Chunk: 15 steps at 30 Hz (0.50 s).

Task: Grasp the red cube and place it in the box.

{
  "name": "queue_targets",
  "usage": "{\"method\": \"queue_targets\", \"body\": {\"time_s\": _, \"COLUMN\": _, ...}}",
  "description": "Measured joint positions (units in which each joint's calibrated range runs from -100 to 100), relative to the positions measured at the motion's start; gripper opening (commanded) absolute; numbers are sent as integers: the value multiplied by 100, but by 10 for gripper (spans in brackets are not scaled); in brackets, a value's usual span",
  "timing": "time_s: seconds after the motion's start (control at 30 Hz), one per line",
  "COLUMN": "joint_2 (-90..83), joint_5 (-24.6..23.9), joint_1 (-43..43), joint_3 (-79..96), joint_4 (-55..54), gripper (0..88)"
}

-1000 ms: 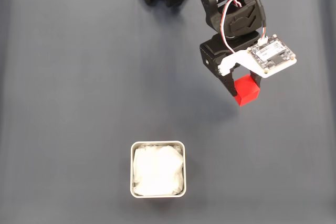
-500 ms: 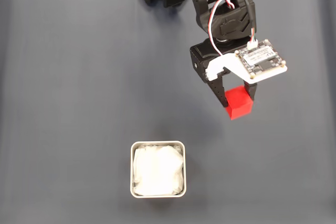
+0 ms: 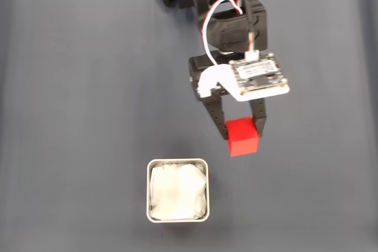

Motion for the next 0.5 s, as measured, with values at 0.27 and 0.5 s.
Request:
{"method": "queue_targets", "body": {"time_s": 0.27, "joint_2": 399, "joint_5": 0, "joint_1": 245, "joint_3": -488, "joint_4": 0, "gripper": 15}}
{"method": "queue_targets", "body": {"time_s": 0.5, "joint_2": 868, "joint_5": 39, "joint_1": 527, "joint_3": -895, "joint_4": 0, "gripper": 14}}
